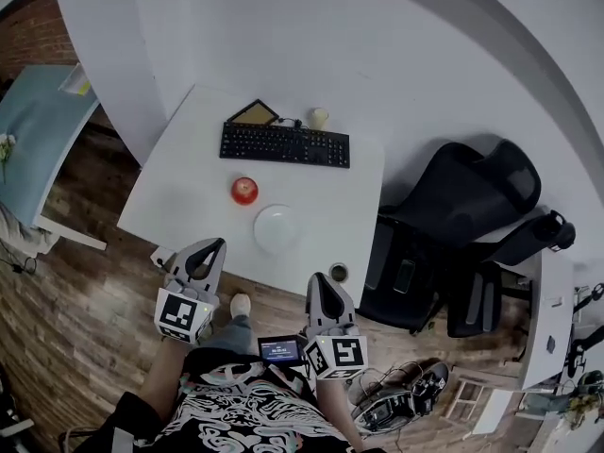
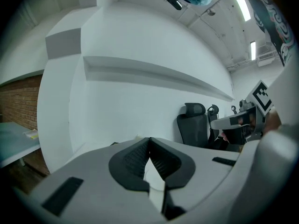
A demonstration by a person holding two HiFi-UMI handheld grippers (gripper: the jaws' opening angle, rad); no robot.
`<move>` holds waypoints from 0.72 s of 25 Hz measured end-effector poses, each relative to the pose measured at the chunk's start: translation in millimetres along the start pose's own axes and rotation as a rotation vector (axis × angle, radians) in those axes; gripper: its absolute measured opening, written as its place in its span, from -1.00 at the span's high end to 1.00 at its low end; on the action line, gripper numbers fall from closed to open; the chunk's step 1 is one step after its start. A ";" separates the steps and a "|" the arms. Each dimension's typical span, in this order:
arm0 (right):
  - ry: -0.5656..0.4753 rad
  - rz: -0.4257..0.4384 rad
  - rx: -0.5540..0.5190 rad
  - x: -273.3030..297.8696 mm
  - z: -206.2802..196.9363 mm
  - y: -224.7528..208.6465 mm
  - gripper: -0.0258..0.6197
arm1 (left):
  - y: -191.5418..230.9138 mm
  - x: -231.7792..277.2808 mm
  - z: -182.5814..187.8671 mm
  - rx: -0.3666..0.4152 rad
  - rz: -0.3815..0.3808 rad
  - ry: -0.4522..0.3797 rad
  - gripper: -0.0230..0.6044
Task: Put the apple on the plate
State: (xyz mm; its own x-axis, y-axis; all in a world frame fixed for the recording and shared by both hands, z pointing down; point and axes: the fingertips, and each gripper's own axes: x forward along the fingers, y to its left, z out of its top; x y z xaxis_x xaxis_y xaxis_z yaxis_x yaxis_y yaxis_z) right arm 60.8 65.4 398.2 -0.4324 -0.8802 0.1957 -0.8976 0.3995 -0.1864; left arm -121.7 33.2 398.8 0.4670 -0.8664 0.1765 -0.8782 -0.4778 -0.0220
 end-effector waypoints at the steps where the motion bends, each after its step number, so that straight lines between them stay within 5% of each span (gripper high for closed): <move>1: 0.006 -0.003 0.002 8.5 0.2 -3.1 0.83 | 6.2 8.5 -0.1 -0.005 -0.003 0.000 0.88; 18: 0.072 -0.077 0.009 66.1 -11.6 -43.9 0.83 | 64.4 77.3 -27.3 0.055 0.055 0.061 0.88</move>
State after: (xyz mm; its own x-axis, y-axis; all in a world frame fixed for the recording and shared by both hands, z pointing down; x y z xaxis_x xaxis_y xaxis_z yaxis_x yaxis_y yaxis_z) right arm 70.6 -7.3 430.4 -0.3677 -0.8874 0.2782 -0.9276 0.3289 -0.1769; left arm -145.0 -60.5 437.8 0.4098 -0.8819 0.2332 -0.8944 -0.4387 -0.0872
